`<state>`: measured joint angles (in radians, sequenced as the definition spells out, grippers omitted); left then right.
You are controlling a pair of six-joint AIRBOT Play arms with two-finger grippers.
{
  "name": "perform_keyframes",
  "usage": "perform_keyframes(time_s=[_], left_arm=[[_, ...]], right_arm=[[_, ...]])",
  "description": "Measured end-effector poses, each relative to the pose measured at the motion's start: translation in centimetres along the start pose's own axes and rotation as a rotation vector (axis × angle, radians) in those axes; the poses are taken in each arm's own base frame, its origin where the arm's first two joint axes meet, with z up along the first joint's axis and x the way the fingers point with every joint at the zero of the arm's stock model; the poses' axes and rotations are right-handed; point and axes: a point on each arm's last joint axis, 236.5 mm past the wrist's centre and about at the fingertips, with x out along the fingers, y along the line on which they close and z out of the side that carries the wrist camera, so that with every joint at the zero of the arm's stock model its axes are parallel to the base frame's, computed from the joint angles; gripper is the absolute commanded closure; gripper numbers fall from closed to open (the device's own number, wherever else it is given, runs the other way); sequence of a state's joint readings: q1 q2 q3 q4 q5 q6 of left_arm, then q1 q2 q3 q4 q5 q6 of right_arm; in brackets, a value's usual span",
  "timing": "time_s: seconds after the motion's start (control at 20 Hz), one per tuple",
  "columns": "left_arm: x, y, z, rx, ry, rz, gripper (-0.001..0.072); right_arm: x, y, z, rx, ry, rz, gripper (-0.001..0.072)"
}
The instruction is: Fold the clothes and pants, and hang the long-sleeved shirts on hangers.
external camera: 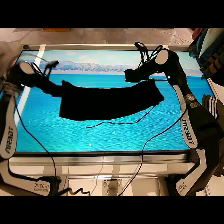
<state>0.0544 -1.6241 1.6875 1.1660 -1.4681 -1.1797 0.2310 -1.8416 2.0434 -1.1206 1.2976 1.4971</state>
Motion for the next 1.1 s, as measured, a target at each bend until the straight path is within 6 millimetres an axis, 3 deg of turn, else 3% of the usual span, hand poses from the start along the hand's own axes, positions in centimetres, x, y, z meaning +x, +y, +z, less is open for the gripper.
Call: perform_keyframes(time_s=[0.15, 0.35, 0.55, 0.85, 1.0, 1.1], left_arm=[[-5.3, -2.4, 0.4, 0.054, -0.052, 0.052, 0.0701], [-8.7, -4.9, 0.4, 0.089, -0.097, 0.078, 0.0701], [-9.7, -5.9, -0.3, 0.07, -0.09, 0.077, 0.0701], [-10.0, -5.9, -1.2, 0.057, -0.059, 0.09, 0.07], [-10.1, -5.9, -1.4, 0.056, -0.054, 0.093, 0.07], [-10.1, -5.8, -1.4, 0.056, -0.054, 0.095, 0.0699]], right_arm=[[0.7, -0.3, -0.8, 0.01, 0.022, -0.002, 0.0697], [2.9, -0.4, -2.8, 0.028, 0.073, 0.001, 0.0697], [5.6, 2.3, -4.1, 0.009, 0.087, 0.032, 0.0697], [8.8, 8.1, -3.1, -0.072, -0.027, 0.074, 0.0698], [10.9, 9.8, -3.0, -0.07, -0.062, 0.086, 0.0698], [13.1, 10.7, -3.9, -0.044, -0.049, 0.094, 0.0698]])
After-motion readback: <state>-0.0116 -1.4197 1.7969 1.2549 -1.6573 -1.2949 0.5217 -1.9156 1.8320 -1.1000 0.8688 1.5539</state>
